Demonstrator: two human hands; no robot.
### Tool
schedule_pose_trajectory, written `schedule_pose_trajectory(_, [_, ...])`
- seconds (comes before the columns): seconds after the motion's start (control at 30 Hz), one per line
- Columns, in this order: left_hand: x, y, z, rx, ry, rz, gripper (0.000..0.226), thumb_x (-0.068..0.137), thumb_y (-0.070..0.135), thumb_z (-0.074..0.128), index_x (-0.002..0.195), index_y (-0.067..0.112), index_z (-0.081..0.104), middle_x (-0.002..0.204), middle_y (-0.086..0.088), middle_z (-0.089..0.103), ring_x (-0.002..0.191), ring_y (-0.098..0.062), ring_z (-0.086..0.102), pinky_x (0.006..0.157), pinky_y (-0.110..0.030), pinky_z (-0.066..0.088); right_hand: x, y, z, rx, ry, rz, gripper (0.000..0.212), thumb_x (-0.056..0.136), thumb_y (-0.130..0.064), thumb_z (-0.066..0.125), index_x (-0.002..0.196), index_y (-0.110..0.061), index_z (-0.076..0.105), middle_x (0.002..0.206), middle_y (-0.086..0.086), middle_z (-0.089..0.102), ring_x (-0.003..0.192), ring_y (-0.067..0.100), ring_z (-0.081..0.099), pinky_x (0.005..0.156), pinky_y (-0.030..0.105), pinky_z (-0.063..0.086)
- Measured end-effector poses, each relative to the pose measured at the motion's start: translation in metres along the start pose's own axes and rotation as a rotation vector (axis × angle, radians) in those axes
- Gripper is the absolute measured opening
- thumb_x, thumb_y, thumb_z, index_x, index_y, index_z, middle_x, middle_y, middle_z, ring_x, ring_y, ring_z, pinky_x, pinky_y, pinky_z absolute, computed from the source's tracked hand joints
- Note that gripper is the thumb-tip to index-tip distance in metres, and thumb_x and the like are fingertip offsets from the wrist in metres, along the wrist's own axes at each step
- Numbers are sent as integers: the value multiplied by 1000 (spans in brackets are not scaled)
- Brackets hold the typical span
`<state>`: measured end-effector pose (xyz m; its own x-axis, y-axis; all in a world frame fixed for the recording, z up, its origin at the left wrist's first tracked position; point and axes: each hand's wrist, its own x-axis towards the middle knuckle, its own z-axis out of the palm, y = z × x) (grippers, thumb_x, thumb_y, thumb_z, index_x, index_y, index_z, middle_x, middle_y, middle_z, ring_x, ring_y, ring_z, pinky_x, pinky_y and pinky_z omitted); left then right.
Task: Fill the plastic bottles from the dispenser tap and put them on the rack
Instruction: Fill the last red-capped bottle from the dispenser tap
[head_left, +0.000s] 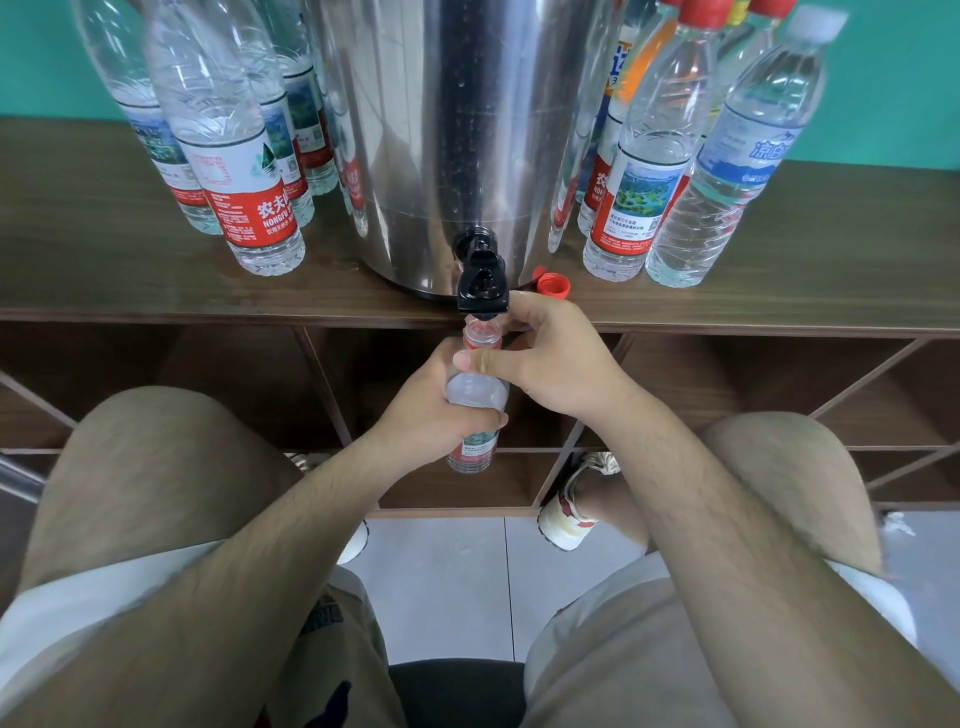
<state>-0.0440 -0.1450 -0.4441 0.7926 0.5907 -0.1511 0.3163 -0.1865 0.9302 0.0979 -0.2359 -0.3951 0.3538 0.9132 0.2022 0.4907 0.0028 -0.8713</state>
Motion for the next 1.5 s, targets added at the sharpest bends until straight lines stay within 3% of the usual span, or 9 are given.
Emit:
schedule_pose_trajectory(0.13, [1, -2, 1, 11, 2, 10, 79, 78, 11, 87, 142, 27, 43, 122, 3, 64, 115, -18, 64, 100, -39, 56, 0, 2, 0, -1, -3, 0, 28, 80, -21, 91, 100, -9, 75, 92, 1, 76, 88, 16, 70, 78, 21, 53])
schedule_pose_trajectory(0.37, [3, -6, 1, -3, -8, 27, 76, 78, 11, 86, 140, 26, 45, 120, 3, 65, 113, -15, 65, 93, -30, 55, -2, -1, 0, -105, -10, -29, 31, 83, -28, 88, 102, -10, 72, 92, 2, 74, 90, 20, 70, 82, 43, 57])
schedule_pose_trajectory(0.47, [4, -8, 1, -11, -14, 31, 72, 79, 11, 86, 136, 29, 46, 118, 8, 65, 109, -8, 65, 80, -14, 50, -2, -2, 1, -282, 2, -74, 40, 86, -42, 83, 105, -11, 66, 95, 3, 68, 89, 23, 65, 77, 48, 54])
schedule_pose_trajectory(0.6, [5, -10, 1, -21, -3, 28, 69, 78, 13, 87, 128, 38, 46, 115, 14, 65, 104, 3, 65, 71, -8, 49, -2, -4, 3, -515, 95, -51, 39, 83, -62, 76, 84, -37, 46, 77, -11, 51, 66, 9, 53, 58, 32, 43])
schedule_pose_trajectory(0.7, [6, -11, 2, -13, 8, 25, 69, 78, 14, 87, 126, 40, 44, 115, 15, 64, 103, 5, 64, 74, -8, 46, -2, -4, 5, -574, 110, 3, 52, 82, -67, 73, 75, -34, 35, 63, -10, 48, 55, 8, 48, 52, 29, 33])
schedule_pose_trajectory(0.9, [7, -14, 2, 14, 9, 35, 69, 77, 15, 88, 123, 43, 44, 113, 17, 63, 97, 22, 59, 62, 0, 46, -1, -3, 6, -539, 22, 80, 45, 89, -63, 69, 88, -19, 56, 74, -2, 64, 70, 19, 61, 67, 46, 54])
schedule_pose_trajectory(1.13, [6, -13, 3, 47, 13, 42, 66, 78, 20, 88, 119, 47, 44, 112, 17, 63, 100, 10, 63, 64, -4, 47, -3, -3, 5, -412, -26, 68, 51, 90, -61, 71, 83, -12, 56, 74, 6, 62, 69, 26, 58, 68, 53, 51])
schedule_pose_trajectory(1.27, [6, -12, 4, 52, 5, 42, 65, 79, 19, 87, 122, 42, 44, 113, 16, 62, 101, -3, 63, 74, -9, 43, -2, -2, 5, -400, -43, 65, 53, 89, -64, 69, 82, -13, 56, 74, 5, 61, 69, 26, 57, 67, 52, 49])
schedule_pose_trajectory(1.5, [5, -11, 3, 34, -10, 30, 67, 79, 17, 87, 128, 37, 45, 117, 11, 64, 106, -8, 63, 80, -17, 48, -1, 1, 5, -394, -52, 67, 51, 88, -65, 70, 81, -17, 56, 73, 2, 58, 69, 25, 56, 67, 51, 49])
